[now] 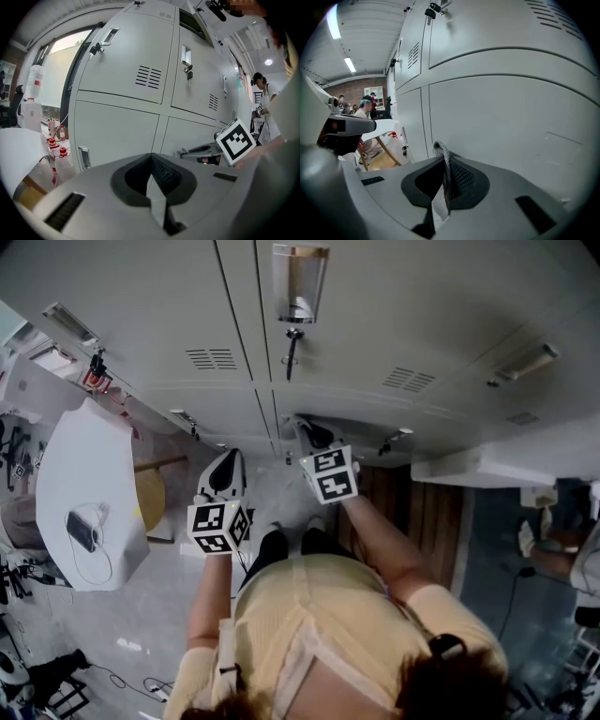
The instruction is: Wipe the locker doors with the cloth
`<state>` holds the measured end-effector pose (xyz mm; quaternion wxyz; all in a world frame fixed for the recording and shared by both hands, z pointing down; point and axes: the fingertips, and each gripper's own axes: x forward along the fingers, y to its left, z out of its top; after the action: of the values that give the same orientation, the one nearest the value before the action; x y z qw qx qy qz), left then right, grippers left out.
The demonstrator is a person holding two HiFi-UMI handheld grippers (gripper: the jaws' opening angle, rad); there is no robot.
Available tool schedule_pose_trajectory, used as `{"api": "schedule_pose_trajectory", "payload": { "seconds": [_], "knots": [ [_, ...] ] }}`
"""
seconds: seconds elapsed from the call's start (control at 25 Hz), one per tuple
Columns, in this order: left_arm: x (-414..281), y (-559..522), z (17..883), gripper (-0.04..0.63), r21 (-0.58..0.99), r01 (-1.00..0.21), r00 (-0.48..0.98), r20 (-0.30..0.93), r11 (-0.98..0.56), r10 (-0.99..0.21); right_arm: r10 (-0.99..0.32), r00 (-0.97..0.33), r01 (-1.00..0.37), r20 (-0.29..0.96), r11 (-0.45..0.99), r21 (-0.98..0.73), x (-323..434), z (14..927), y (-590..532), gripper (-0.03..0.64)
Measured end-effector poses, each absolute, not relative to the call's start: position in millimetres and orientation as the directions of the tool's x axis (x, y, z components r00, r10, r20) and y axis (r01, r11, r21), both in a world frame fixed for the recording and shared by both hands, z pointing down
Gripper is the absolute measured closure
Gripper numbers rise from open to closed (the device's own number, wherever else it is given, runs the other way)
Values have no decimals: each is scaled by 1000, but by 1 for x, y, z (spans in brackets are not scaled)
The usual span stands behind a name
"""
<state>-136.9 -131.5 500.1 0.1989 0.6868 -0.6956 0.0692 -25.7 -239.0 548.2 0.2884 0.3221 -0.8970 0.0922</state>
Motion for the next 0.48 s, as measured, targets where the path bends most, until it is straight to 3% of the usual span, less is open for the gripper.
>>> {"api": "schedule_pose_trajectory", "payload": {
  "seconds": [0.48],
  "knots": [
    [-119,-155,507,603,186,-982,58,379,15,-923,-554,-588,-667,589,745,35,3,556,-256,600]
  ]
}}
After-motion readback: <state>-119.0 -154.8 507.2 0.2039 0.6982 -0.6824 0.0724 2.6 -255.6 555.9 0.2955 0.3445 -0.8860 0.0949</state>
